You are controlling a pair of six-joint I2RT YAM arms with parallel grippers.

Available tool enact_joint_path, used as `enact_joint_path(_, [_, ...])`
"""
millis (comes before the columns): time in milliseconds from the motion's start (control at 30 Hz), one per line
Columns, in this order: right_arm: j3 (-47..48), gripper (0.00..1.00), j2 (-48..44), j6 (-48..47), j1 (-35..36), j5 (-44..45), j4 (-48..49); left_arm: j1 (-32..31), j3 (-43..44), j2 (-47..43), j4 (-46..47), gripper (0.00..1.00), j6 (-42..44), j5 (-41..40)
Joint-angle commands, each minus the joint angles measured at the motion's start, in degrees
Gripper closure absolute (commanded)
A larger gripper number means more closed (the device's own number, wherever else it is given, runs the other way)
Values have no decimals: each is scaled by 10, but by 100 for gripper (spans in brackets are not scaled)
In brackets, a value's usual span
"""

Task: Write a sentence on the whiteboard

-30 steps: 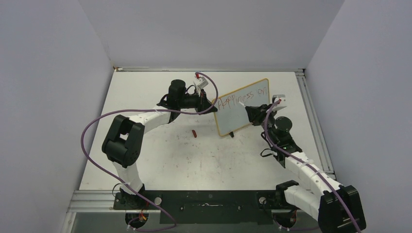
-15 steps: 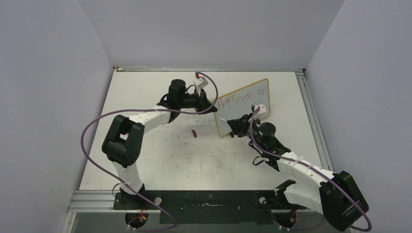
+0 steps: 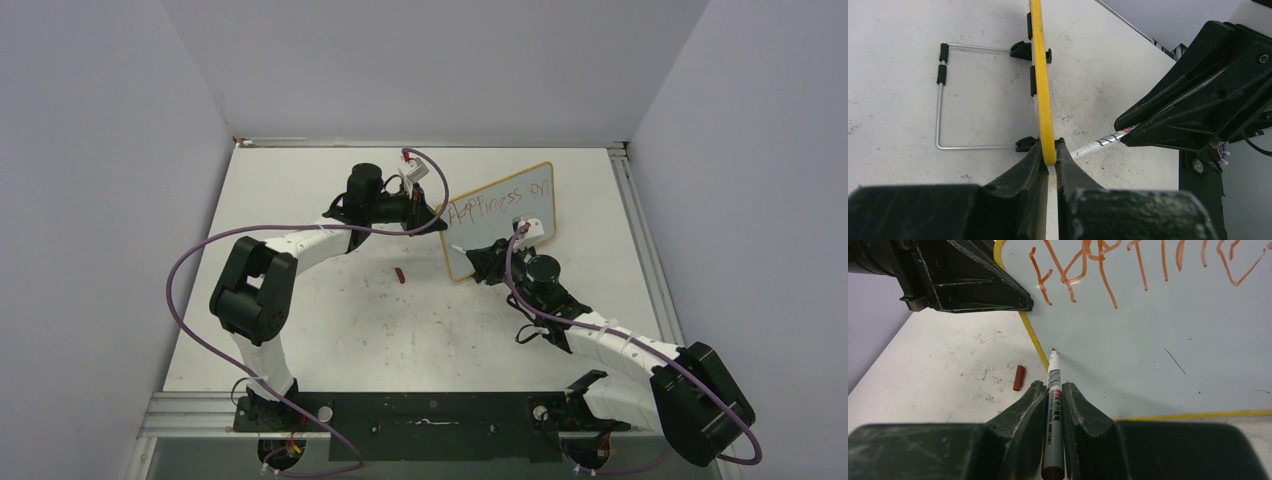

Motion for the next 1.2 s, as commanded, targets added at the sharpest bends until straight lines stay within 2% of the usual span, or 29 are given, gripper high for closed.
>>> enact_joint_path(0, [-3, 95, 6, -13, 9, 30, 38, 0, 21, -13, 3, 100, 1, 32])
enact_joint_path(500, [-23, 95, 8, -19, 16, 65, 8, 0, 20, -12, 7, 100, -3, 34])
enact_joint_path(800, [-13, 95, -37, -16, 19, 59, 3, 0, 20, -11, 8, 100, -5, 34])
enact_joint_path(1167, [3, 95, -12, -25, 19, 65, 37, 0, 20, -10, 10, 100, -5, 35])
